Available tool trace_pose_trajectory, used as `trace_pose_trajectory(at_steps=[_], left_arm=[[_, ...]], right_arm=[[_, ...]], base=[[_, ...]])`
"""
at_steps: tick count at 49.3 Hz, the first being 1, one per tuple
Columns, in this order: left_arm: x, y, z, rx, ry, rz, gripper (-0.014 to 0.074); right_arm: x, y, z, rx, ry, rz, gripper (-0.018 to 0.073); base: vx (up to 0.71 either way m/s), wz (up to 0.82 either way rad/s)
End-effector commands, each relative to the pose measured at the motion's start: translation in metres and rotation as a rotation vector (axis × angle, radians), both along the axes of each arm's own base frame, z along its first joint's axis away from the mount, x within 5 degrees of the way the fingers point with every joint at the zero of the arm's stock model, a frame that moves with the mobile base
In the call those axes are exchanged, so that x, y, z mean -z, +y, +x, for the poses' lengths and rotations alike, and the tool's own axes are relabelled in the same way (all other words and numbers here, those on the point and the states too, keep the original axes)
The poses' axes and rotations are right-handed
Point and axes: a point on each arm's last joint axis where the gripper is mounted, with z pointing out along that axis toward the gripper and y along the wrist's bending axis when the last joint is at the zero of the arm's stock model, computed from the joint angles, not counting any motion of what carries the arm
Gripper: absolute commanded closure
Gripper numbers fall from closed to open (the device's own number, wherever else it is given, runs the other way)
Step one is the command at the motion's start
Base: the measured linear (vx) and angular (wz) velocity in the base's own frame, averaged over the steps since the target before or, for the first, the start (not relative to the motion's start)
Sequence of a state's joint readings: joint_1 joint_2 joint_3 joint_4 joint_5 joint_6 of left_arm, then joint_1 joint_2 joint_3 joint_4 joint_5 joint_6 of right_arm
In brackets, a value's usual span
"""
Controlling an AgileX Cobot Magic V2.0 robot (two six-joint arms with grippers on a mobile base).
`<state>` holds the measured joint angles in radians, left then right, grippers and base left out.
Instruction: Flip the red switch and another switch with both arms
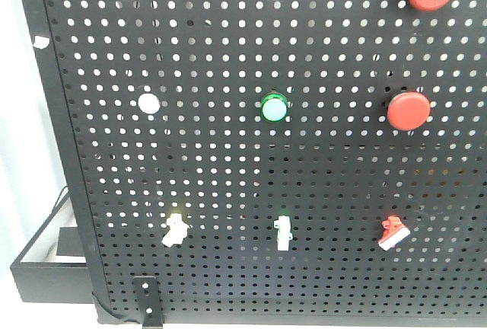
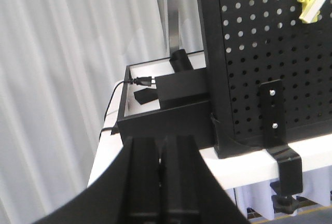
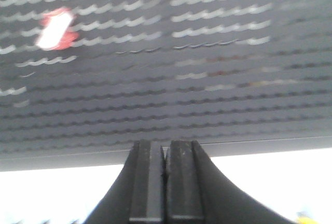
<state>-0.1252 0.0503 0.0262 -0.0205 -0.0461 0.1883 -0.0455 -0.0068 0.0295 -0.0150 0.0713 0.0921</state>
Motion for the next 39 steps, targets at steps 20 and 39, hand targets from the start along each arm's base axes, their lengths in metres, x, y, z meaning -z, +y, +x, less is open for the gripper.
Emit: trace_pose_trajectory(at_steps=[20, 39], left_arm=[[0.0006, 0.0, 0.0009, -0.001, -0.044, -0.016, 0.0603], [0.0006, 0.0, 0.0009, -0.001, -0.044, -0.016, 0.0603]], right_arm=[[-0.0035, -0.0008, -0.0012, 0.017, -0.062, -0.039, 0.0566], [-0.0035, -0.0008, -0.0012, 0.017, -0.062, -0.039, 0.0566]], base=[[0.0, 0.0], [0.0, 0.0]])
